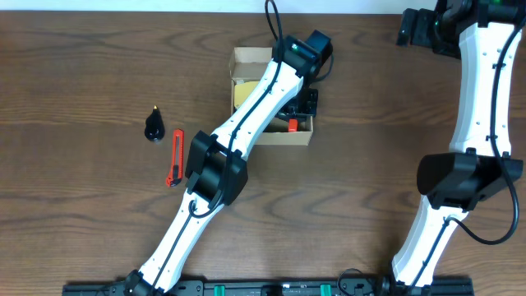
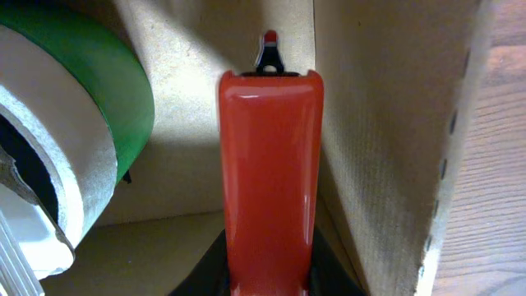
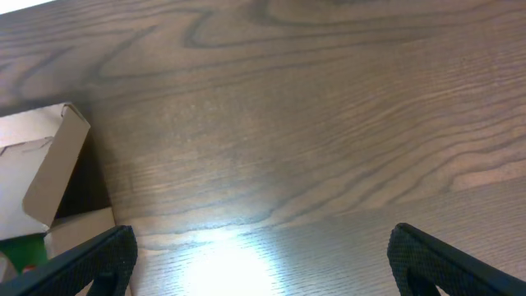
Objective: Pack container
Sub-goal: 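Open the left gripper and withdraw it from the box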
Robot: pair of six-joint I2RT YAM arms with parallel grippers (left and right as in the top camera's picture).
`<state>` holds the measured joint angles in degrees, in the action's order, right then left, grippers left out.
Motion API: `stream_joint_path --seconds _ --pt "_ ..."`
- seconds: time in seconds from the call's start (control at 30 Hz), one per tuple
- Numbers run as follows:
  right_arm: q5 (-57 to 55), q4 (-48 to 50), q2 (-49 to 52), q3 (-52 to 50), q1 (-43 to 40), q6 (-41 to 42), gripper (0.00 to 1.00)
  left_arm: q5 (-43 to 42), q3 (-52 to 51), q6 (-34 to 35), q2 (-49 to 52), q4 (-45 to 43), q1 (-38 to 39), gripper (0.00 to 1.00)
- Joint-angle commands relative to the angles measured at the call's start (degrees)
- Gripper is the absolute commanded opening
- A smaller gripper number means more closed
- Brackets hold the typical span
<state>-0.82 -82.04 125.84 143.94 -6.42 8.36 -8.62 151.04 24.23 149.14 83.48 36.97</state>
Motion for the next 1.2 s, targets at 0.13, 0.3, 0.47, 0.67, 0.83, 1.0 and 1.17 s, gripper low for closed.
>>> stream_joint_path --seconds 0.13,0.3,0.47,0.67,0.83,1.0,1.17 --pt "0.2 -0.1 -0.7 0.6 0.1 0.6 0.99 -0.1 0.1 0.3 0.3 0.1 0.1 0.45" --pt "0.2 -0.1 -0.7 0.6 0.1 0.6 0.99 0.6 0.5 -0.7 -0.1 1.1 0.1 0.30" --pt "0.2 -0.1 -0.7 0.6 0.1 0.6 0.99 7.5 3.5 -1.1 -2.4 4.5 0.1 0.30" --pt "0.2 -0.1 -0.7 0.6 0.1 0.6 0.99 17.1 9.4 -4.2 -8.1 9.5 -0.2 0.47" --pt "0.2 -0.1 -0.7 0.6 0.1 0.6 0.99 24.7 10.7 -10.3 -14.7 13.3 -1.5 0.69" --pt "0.2 -0.1 -0.7 0.6 0.1 0.6 0.99 27.1 10.6 -11.0 -21.0 13.3 -4.2 0.71" --pt "0.2 -0.1 -0.7 0.6 0.1 0.6 0.99 27.0 5.2 -12.1 -27.3 13.3 -9.4 0.71"
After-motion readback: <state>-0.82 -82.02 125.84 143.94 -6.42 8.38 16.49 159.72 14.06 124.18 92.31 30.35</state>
